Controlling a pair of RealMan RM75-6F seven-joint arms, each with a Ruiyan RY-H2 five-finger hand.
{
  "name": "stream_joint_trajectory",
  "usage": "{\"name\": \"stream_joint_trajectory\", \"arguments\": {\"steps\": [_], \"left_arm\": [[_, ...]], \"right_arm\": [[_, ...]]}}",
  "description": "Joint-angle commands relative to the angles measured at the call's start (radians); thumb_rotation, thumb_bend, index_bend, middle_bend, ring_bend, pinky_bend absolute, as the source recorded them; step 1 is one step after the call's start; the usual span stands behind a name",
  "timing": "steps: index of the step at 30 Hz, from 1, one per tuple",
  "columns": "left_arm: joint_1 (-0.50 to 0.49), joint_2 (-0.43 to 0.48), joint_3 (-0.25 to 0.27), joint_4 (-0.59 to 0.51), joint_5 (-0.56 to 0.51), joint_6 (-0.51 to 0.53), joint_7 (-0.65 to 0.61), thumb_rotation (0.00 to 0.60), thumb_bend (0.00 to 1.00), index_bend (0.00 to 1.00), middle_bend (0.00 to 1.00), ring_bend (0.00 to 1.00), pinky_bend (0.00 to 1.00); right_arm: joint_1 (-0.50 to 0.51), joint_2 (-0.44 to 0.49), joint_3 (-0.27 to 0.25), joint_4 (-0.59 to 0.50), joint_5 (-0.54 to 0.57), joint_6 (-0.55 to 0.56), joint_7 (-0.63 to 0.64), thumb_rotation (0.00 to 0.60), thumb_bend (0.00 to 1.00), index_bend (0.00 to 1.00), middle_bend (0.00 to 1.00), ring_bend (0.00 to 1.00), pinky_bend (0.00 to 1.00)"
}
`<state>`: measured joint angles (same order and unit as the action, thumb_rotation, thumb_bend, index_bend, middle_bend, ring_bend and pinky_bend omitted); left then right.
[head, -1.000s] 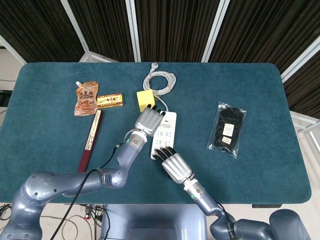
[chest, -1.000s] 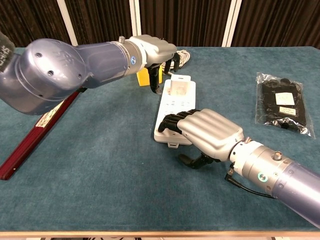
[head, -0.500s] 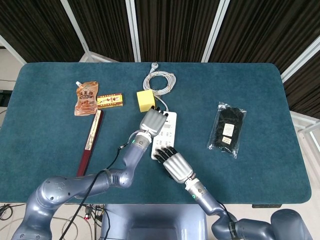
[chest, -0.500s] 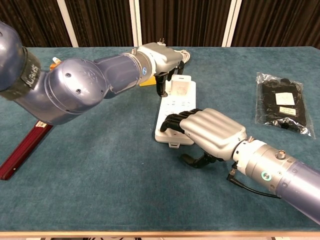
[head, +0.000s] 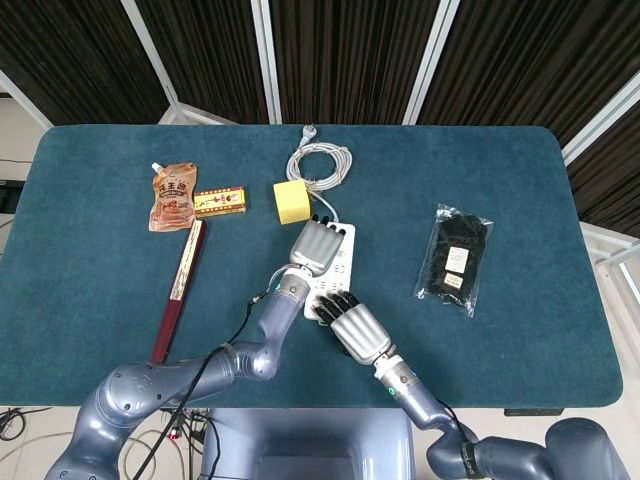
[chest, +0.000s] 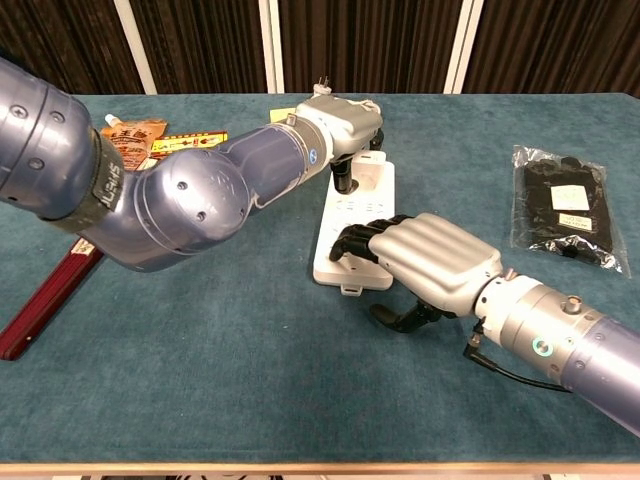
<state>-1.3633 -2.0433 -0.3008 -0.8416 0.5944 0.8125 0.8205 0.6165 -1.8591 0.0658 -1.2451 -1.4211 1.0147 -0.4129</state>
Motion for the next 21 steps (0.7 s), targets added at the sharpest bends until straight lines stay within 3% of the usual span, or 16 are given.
{"name": "stream_joint_trajectory", "arguments": {"steps": [1, 10, 21], "left_arm": [[0.005, -0.006, -0.005, 0.009, 0.002, -0.002, 0.001, 0.6, 0.38, 0.38, 0.4, 0.2, 0.25], [0.01, -0.031, -0.011, 0.047, 0.01, -0.02, 0.014, 0.6, 0.32, 0.37, 0.39, 0.2, 0.26], [0.001, -0.086, -0.025, 0.129, 0.043, -0.028, 0.018, 0.6, 0.32, 0.39, 0.43, 0.2, 0.28]], "right_arm": [[0.0, 0.001, -0.001, -0.002, -0.002, 0.002, 0.001, 0.6, 0.49, 0.25, 0.27, 0.2, 0.24], [0.0, 0.004, -0.002, 0.001, 0.0, 0.001, 0.002, 0.6, 0.49, 0.25, 0.27, 0.2, 0.24], [-0.007, 0.012, -0.004, 0.007, 0.002, 0.006, 0.012, 0.6, 0.49, 0.25, 0.27, 0.2, 0.24]]}}
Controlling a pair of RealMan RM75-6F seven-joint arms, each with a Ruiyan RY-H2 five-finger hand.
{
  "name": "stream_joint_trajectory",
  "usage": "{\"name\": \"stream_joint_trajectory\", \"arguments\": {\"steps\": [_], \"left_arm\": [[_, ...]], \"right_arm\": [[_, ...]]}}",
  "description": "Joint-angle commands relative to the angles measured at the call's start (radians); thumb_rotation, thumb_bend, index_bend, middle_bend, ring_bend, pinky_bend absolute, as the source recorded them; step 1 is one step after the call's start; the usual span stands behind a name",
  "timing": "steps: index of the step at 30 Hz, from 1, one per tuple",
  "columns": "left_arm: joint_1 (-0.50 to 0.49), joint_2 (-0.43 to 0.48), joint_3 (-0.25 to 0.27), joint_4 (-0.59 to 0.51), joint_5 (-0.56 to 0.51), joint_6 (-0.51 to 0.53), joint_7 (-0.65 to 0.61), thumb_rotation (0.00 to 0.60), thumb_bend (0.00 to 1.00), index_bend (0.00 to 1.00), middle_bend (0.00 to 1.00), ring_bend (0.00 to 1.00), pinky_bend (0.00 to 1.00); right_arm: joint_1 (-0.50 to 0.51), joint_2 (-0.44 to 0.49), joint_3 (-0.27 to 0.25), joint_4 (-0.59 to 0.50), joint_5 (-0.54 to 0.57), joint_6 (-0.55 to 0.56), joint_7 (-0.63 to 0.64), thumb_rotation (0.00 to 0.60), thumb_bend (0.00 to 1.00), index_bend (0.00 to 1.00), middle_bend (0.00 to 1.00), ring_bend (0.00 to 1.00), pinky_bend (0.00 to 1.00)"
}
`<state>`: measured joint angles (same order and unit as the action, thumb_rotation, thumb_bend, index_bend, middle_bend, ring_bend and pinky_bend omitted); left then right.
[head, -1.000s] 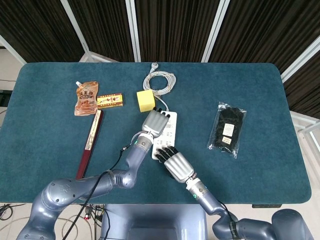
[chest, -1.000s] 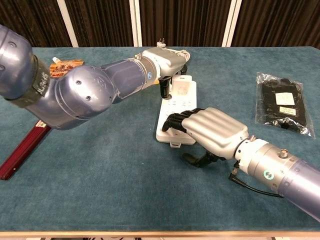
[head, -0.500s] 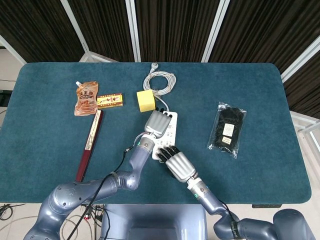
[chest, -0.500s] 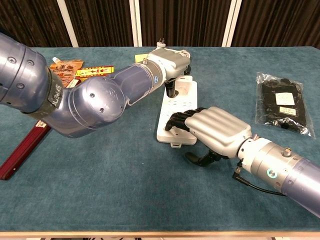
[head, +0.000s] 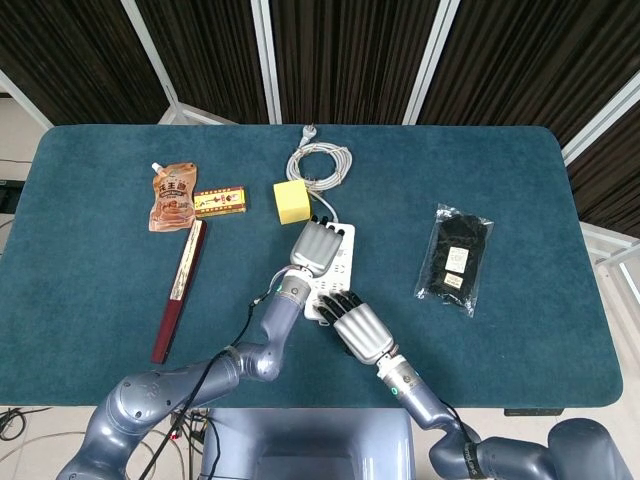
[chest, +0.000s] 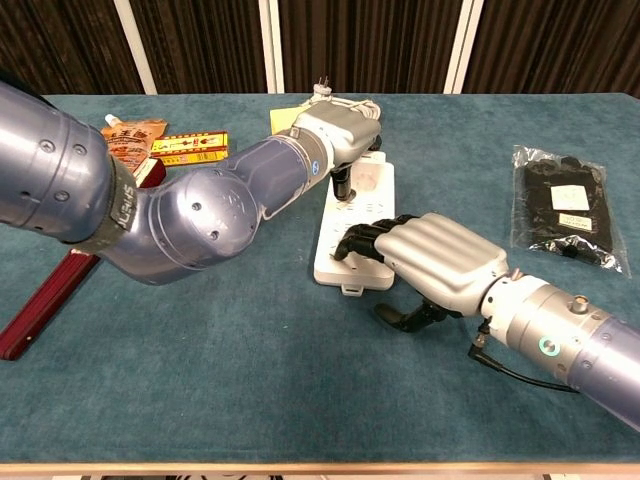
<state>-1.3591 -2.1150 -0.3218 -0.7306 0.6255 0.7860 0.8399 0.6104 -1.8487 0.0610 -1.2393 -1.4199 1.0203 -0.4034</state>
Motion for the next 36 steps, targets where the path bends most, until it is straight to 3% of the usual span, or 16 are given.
{"name": "stream_joint_trajectory", "arguments": {"steps": [1, 8, 17, 25, 36], "left_arm": [[-0.004, -0.021, -0.007, 0.025, 0.018, -0.001, -0.006, 0.6, 0.32, 0.4, 0.44, 0.21, 0.28], [-0.005, -0.063, -0.015, 0.089, 0.057, -0.006, -0.017, 0.6, 0.32, 0.43, 0.47, 0.21, 0.28], [0.004, -0.097, -0.026, 0.141, 0.145, 0.03, -0.087, 0.6, 0.34, 0.68, 0.73, 0.33, 0.34], [0.02, -0.105, -0.03, 0.165, 0.205, 0.041, -0.118, 0.6, 0.35, 0.74, 0.79, 0.36, 0.35], [0.046, -0.101, -0.042, 0.167, 0.245, 0.034, -0.127, 0.6, 0.35, 0.75, 0.81, 0.41, 0.43]], "right_arm": [[-0.001, 0.002, 0.001, 0.002, 0.001, 0.001, 0.004, 0.6, 0.49, 0.25, 0.27, 0.2, 0.24], [0.001, 0.007, 0.0, 0.001, -0.005, 0.002, 0.01, 0.6, 0.49, 0.25, 0.27, 0.2, 0.24], [-0.002, 0.01, -0.001, 0.001, -0.005, 0.005, 0.011, 0.6, 0.49, 0.25, 0.27, 0.2, 0.24], [-0.004, 0.014, -0.002, -0.01, -0.004, 0.007, 0.002, 0.6, 0.49, 0.26, 0.27, 0.2, 0.24], [-0.006, 0.022, -0.002, -0.029, 0.001, 0.007, -0.015, 0.6, 0.49, 0.26, 0.27, 0.2, 0.24]]}}
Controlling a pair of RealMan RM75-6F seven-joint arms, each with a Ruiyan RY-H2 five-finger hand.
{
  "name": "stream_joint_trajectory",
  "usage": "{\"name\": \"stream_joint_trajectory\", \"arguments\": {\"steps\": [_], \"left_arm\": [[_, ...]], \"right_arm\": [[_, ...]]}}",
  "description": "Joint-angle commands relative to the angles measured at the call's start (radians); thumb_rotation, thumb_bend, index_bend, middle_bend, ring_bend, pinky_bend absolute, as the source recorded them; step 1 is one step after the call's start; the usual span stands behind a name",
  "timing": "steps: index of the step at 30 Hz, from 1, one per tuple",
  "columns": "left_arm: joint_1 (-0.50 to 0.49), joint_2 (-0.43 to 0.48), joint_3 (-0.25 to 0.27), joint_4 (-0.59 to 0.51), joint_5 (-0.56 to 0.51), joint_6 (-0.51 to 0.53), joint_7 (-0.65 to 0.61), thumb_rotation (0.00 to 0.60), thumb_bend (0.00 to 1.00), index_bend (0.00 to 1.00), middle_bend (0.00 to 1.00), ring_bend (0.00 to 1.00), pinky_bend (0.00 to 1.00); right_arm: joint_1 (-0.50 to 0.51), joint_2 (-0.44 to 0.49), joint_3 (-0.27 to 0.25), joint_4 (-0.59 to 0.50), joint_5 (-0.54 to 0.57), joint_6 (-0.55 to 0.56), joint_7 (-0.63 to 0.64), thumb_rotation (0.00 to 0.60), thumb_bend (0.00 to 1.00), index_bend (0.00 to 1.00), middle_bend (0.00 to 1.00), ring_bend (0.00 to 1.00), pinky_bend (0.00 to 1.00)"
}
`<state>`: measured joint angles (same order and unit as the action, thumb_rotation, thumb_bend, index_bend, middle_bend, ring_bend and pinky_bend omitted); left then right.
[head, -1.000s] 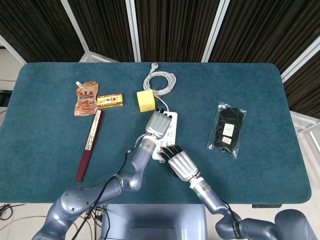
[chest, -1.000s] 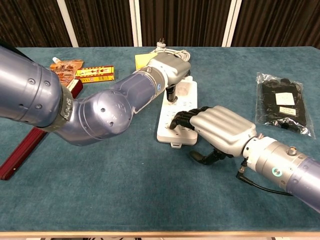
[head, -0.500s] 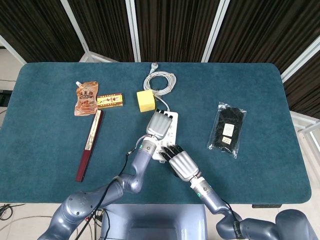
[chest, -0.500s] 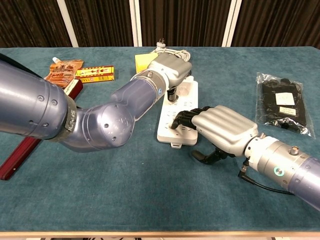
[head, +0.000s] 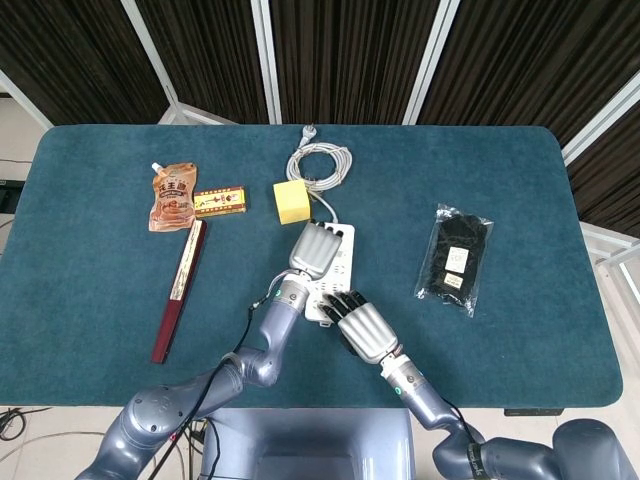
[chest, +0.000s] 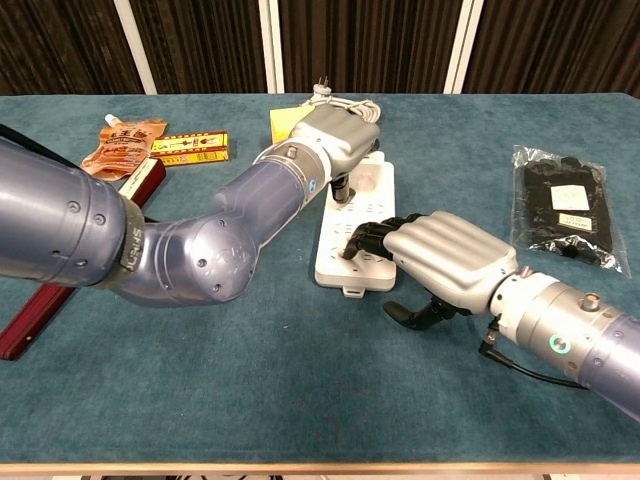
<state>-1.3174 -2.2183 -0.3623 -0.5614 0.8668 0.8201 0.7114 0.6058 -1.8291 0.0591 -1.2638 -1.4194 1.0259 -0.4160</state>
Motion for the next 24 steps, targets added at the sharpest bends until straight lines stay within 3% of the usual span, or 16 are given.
{"name": "stream_joint_trajectory", "arguments": {"steps": [1, 21, 24], "left_arm": [[0.008, 0.004, -0.002, -0.004, 0.006, 0.0, 0.004, 0.6, 0.35, 0.75, 0.81, 0.42, 0.43], [0.042, 0.044, -0.029, -0.085, 0.032, 0.015, 0.03, 0.6, 0.35, 0.75, 0.81, 0.44, 0.46], [0.042, 0.044, -0.033, -0.087, 0.034, 0.014, 0.03, 0.6, 0.35, 0.75, 0.81, 0.48, 0.5]], "right_arm": [[-0.002, 0.004, 0.0, -0.009, 0.002, 0.002, -0.004, 0.6, 0.49, 0.26, 0.27, 0.2, 0.24], [-0.009, 0.001, -0.011, -0.024, 0.018, -0.01, -0.029, 0.6, 0.49, 0.27, 0.28, 0.2, 0.24], [-0.009, -0.001, -0.012, -0.022, 0.017, -0.01, -0.029, 0.6, 0.49, 0.27, 0.28, 0.2, 0.24]]}}
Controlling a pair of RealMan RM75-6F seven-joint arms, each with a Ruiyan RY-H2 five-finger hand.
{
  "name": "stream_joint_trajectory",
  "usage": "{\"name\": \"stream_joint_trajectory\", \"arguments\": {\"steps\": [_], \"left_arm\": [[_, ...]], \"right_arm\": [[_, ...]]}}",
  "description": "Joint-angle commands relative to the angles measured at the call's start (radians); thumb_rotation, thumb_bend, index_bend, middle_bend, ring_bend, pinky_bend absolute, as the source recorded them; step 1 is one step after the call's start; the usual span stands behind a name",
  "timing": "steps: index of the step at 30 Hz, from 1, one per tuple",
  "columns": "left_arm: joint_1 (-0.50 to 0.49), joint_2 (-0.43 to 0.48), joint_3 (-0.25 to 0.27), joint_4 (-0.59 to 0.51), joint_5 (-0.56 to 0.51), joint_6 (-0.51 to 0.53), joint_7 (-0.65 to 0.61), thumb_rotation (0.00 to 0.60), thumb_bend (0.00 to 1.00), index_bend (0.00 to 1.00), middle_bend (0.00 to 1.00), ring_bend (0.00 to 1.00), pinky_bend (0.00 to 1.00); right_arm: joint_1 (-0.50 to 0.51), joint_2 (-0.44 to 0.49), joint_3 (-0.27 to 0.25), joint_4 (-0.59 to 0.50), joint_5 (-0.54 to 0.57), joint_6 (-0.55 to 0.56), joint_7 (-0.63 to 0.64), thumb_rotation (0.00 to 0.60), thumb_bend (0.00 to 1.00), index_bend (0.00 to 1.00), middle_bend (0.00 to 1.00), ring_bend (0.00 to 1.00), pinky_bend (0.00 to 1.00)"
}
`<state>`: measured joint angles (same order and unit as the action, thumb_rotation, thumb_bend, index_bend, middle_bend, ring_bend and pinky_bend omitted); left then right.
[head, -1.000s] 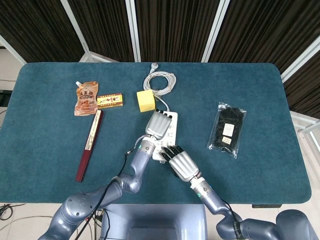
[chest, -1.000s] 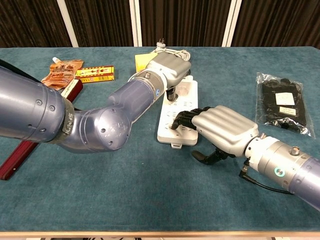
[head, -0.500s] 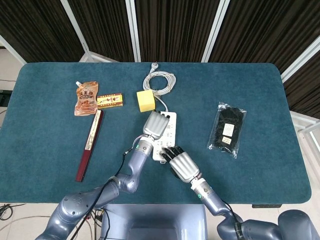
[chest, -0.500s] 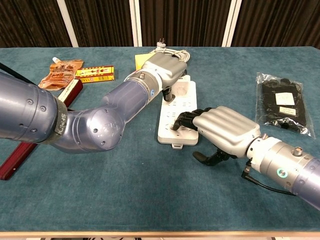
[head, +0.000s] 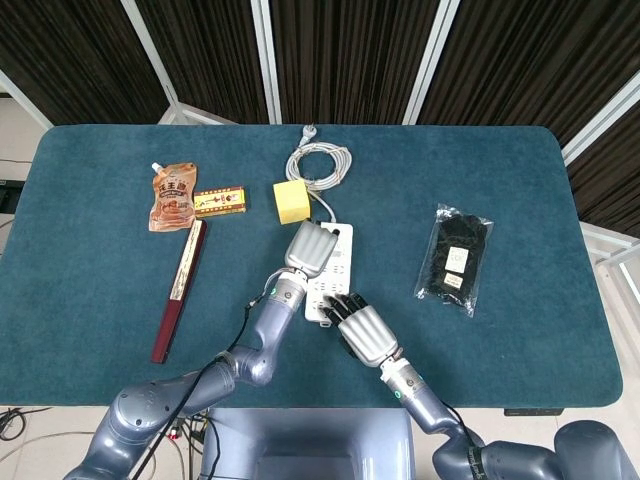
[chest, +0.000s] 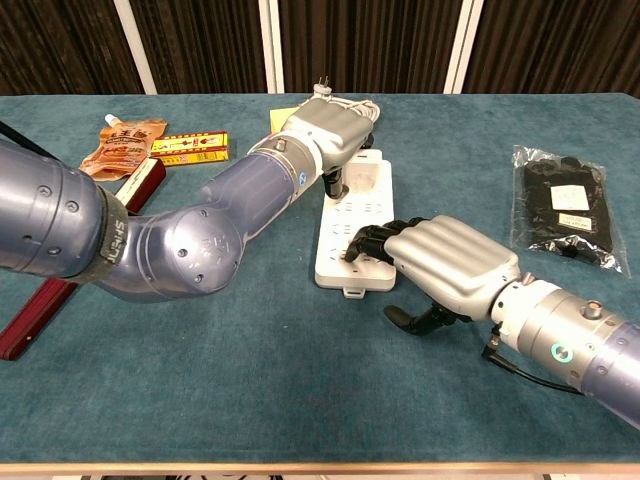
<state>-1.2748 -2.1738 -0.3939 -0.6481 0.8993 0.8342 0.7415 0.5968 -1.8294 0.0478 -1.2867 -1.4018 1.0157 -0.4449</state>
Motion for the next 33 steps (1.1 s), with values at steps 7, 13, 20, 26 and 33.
{"name": "stream_joint_trajectory", "arguments": {"steps": [7, 13, 20, 26, 33], "left_arm": [[-0.003, -0.006, -0.006, 0.01, 0.01, -0.009, -0.012, 0.6, 0.35, 0.76, 0.81, 0.53, 0.59], [-0.008, -0.011, -0.012, 0.022, 0.019, -0.018, -0.03, 0.6, 0.35, 0.76, 0.81, 0.54, 0.62], [-0.011, -0.016, -0.017, 0.029, 0.027, -0.022, -0.043, 0.6, 0.35, 0.76, 0.82, 0.56, 0.64], [-0.015, -0.016, -0.027, 0.027, 0.032, -0.016, -0.051, 0.6, 0.35, 0.76, 0.82, 0.57, 0.66], [-0.019, -0.013, -0.039, 0.022, 0.036, -0.005, -0.06, 0.6, 0.35, 0.76, 0.83, 0.57, 0.66]], "right_arm": [[-0.001, -0.003, -0.001, 0.005, -0.001, 0.0, 0.003, 0.6, 0.49, 0.27, 0.28, 0.2, 0.24], [0.0, -0.003, 0.0, 0.008, -0.003, 0.0, 0.003, 0.6, 0.49, 0.27, 0.28, 0.2, 0.24], [-0.001, -0.004, -0.001, 0.012, -0.002, -0.002, 0.006, 0.6, 0.49, 0.27, 0.29, 0.2, 0.24], [0.0, -0.004, -0.001, 0.01, -0.003, -0.003, 0.007, 0.6, 0.49, 0.28, 0.29, 0.2, 0.24], [-0.001, -0.003, -0.002, 0.009, -0.003, -0.004, 0.007, 0.6, 0.49, 0.28, 0.29, 0.2, 0.24]]}}
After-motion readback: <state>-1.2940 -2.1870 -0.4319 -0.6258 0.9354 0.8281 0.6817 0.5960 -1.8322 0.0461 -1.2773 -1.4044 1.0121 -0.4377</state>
